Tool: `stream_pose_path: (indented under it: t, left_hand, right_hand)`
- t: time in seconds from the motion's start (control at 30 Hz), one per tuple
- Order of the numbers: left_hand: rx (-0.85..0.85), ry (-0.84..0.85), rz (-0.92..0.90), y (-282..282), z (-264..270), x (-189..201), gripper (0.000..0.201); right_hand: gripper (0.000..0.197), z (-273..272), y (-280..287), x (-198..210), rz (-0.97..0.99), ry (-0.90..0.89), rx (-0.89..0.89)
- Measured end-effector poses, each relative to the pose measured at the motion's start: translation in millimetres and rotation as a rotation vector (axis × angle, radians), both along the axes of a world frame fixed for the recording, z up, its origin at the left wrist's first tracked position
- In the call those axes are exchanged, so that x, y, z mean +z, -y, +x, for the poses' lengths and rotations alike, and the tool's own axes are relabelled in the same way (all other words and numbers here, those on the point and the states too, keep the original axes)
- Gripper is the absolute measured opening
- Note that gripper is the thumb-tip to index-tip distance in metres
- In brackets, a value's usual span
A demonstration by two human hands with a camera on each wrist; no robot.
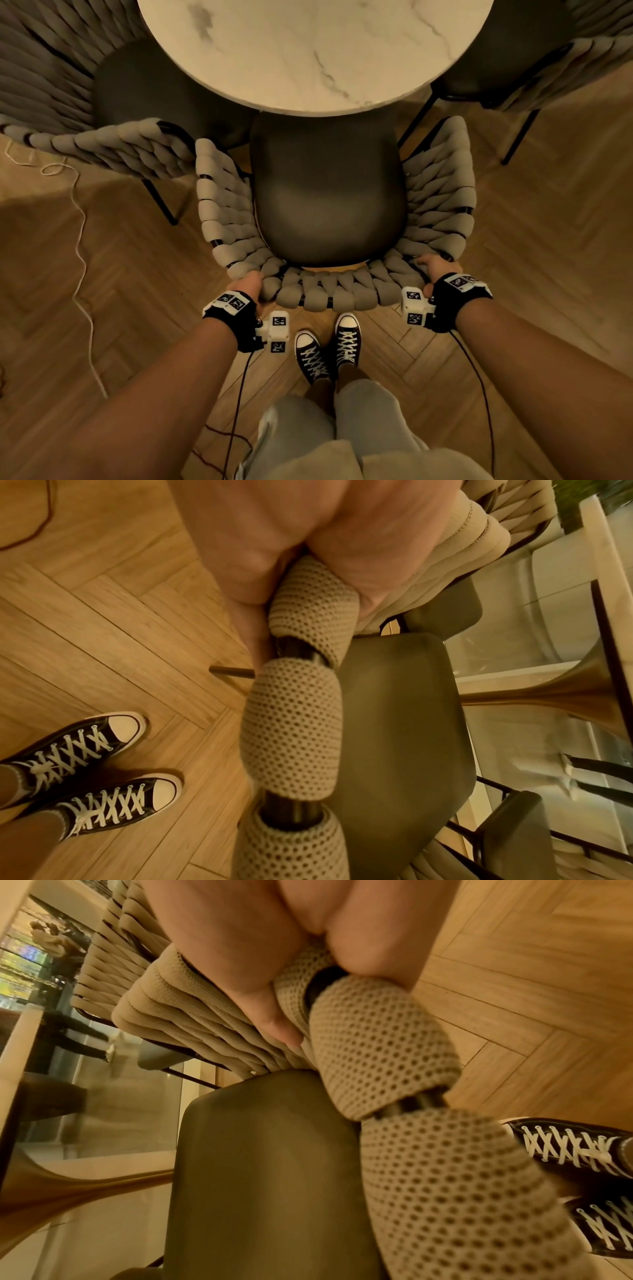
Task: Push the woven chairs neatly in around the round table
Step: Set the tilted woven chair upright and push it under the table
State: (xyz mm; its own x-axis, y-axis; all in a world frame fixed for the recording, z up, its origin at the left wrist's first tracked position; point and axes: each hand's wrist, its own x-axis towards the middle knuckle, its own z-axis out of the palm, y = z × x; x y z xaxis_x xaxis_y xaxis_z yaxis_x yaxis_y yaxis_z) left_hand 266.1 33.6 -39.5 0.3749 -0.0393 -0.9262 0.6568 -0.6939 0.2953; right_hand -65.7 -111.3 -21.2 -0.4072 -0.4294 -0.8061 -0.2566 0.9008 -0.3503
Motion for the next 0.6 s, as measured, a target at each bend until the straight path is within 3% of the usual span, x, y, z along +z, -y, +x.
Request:
stream_pose_path:
  t: [0.23,0.37,0.47,0.6]
  left_hand:
    - [0.014,0.049,0.055,-3,3,-7,0.037]
    - [0.034,0.083,0.034,-1,-6,6,0.023]
    - [0.034,0.086,0.032,0,-3,6,0.025]
    - [0.031,0.09,0.041,-1,0,6,0.032]
  right_hand:
    - [0.075,5,0,4,-0.024,-0.015,-0.089]
    - [0.063,6,-2,10,-0.022,0.035,-0.092]
    - [0.053,5,-5,6,0.01,0.071,-0.046]
    - [0.055,8,-9,13,0.009,0.044,-0.035]
